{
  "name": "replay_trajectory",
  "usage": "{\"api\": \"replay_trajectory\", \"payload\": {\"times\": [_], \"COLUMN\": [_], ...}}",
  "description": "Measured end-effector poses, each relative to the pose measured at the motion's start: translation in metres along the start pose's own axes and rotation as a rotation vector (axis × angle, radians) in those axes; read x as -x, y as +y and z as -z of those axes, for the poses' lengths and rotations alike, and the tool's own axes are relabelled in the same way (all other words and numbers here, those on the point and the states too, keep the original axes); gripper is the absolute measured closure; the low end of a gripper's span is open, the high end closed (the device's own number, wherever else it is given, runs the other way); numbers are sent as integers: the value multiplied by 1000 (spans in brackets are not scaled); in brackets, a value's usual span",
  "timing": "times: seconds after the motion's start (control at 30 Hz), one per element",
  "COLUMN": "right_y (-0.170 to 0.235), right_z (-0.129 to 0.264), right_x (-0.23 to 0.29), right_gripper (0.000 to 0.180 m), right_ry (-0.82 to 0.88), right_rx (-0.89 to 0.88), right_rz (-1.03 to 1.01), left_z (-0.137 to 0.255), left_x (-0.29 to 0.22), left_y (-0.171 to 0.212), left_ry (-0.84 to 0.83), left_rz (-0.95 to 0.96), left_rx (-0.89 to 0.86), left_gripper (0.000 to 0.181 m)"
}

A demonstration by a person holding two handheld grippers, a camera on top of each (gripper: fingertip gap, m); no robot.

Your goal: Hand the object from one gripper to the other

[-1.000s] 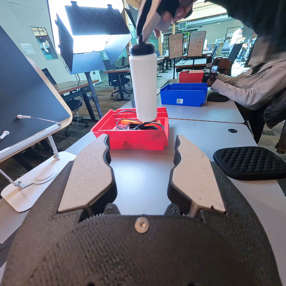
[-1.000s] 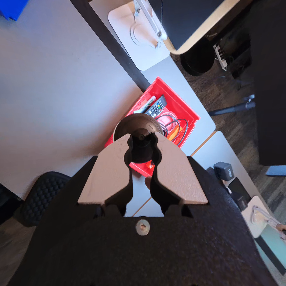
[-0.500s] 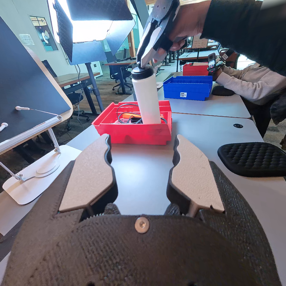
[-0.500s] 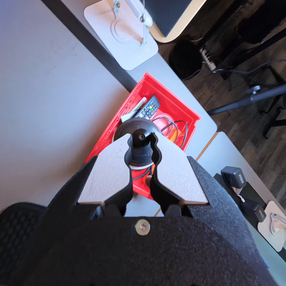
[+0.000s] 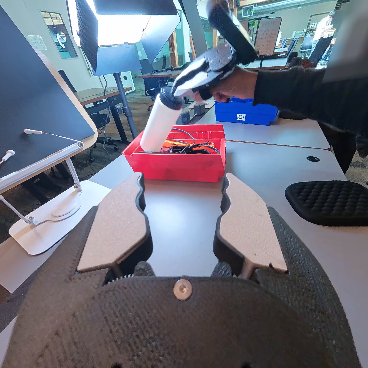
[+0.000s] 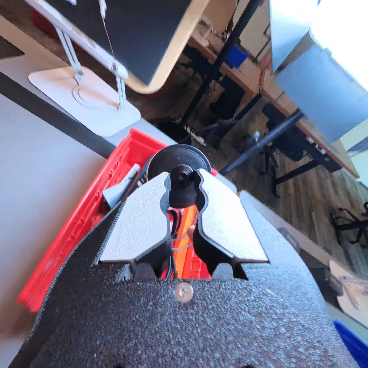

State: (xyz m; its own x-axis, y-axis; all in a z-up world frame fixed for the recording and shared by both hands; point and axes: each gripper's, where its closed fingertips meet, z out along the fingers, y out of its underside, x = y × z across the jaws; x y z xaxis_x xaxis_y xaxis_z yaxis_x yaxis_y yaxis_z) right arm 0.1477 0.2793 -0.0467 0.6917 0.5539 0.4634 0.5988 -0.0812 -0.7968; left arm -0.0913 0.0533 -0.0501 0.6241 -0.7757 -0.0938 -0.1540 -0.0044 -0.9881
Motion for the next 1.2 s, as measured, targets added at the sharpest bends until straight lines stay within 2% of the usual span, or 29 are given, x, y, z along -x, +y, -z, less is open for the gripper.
{"api": "replay_trajectory", "payload": {"times": [0.2, 0.27, 0.43, 0.5, 0.63, 0.7, 0.83, 0.97, 1.07, 1.2], "right_y": [61, 82, 160, 175, 162, 144, 65, -8, -27, -12], "right_z": [11, 16, 26, 26, 34, 41, 62, 85, 85, 60], "right_x": [-8, -11, 2, 6, 5, 3, 27, 76, 129, 195], "right_gripper": [157, 157, 156, 154, 125, 119, 118, 122, 124, 128], "right_ry": [15, 20, -48, -35, -1, 29, -21, -146, -267, -337], "right_rx": [64, 125, 474, 500, 363, 266, -61, -358, -452, -471], "right_rz": [-165, -164, -168, -149, -257, -288, -398, -498, -558, -523], "left_z": [-1, -3, -4, -4, -1, -2, -3, 0, 5, 20], "left_x": [3, 2, -2, -1, 7, 12, 21, 27, 33, 57], "left_y": [3, 6, 4, 4, 7, 11, 19, 18, 17, 17], "left_ry": [-10, -3, 2, -5, -26, -33, -51, -71, -99, -180], "left_rz": [4, 8, -6, -5, 4, 23, 58, 69, 60, 66], "left_rx": [11, 16, 10, 12, 20, 24, 35, 28, 24, 26], "left_gripper": [108, 108, 105, 104, 104, 105, 105, 106, 106, 107]}}
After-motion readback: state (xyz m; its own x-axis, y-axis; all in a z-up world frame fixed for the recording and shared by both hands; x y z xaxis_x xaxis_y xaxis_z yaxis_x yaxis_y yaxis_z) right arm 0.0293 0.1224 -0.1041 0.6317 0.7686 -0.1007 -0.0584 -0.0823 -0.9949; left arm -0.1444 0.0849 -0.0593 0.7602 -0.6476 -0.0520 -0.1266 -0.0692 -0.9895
